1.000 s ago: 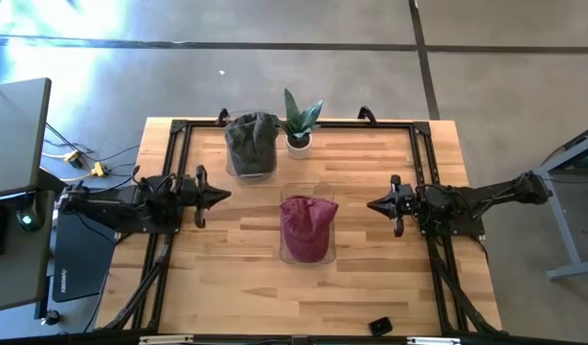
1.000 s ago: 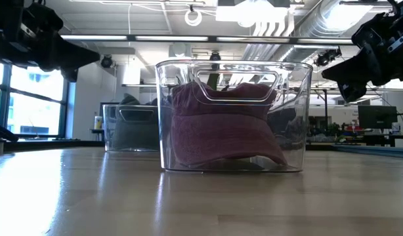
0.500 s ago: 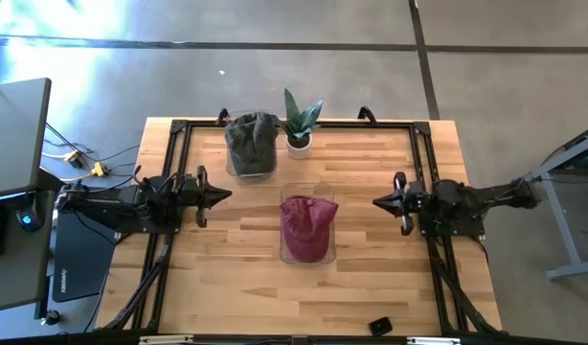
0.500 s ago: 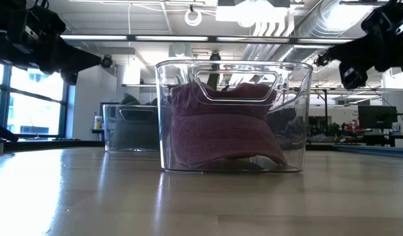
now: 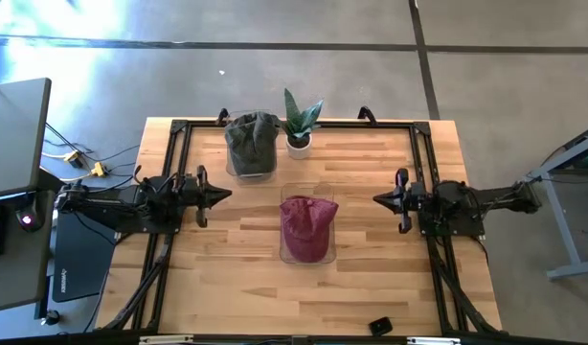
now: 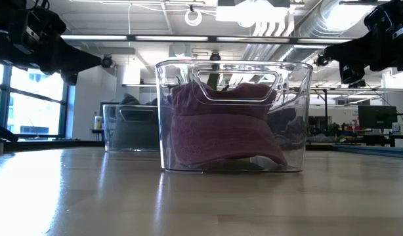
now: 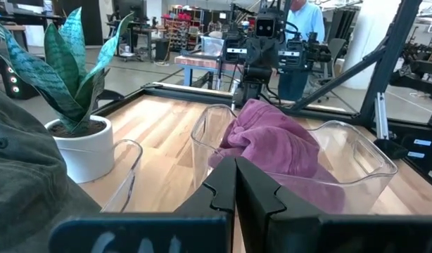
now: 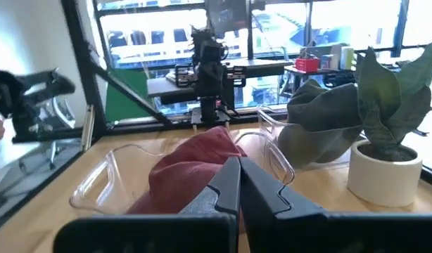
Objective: Pick & Place hat
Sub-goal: Return to Home Position
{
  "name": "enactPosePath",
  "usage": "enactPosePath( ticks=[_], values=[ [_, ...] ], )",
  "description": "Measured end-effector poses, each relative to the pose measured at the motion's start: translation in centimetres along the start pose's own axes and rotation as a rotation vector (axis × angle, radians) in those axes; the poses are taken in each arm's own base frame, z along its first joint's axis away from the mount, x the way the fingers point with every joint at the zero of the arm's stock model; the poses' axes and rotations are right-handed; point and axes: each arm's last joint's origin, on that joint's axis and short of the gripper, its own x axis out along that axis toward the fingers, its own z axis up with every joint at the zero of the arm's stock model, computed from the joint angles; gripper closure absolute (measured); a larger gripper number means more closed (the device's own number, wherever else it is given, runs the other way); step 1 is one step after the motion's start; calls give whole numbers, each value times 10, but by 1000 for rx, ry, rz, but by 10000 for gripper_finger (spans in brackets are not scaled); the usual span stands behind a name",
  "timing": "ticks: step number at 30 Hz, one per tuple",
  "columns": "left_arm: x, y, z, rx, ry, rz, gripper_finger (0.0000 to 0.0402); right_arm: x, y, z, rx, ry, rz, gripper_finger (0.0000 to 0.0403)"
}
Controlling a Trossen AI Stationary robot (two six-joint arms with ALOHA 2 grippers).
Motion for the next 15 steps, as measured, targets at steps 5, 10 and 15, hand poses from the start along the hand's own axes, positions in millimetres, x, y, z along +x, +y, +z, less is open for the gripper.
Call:
enactPosePath(
  ticks=[5, 10, 15],
  values=[
    [0, 0, 0, 0, 0, 0, 402, 1, -4, -3, -92, 23, 88, 403],
    [0, 0, 0, 0, 0, 0, 402, 2, -12, -3, -76, 23, 46, 403],
    [0, 0, 0, 0, 0, -1, 402, 2, -15, -2, -105, 23, 24, 403]
  ],
)
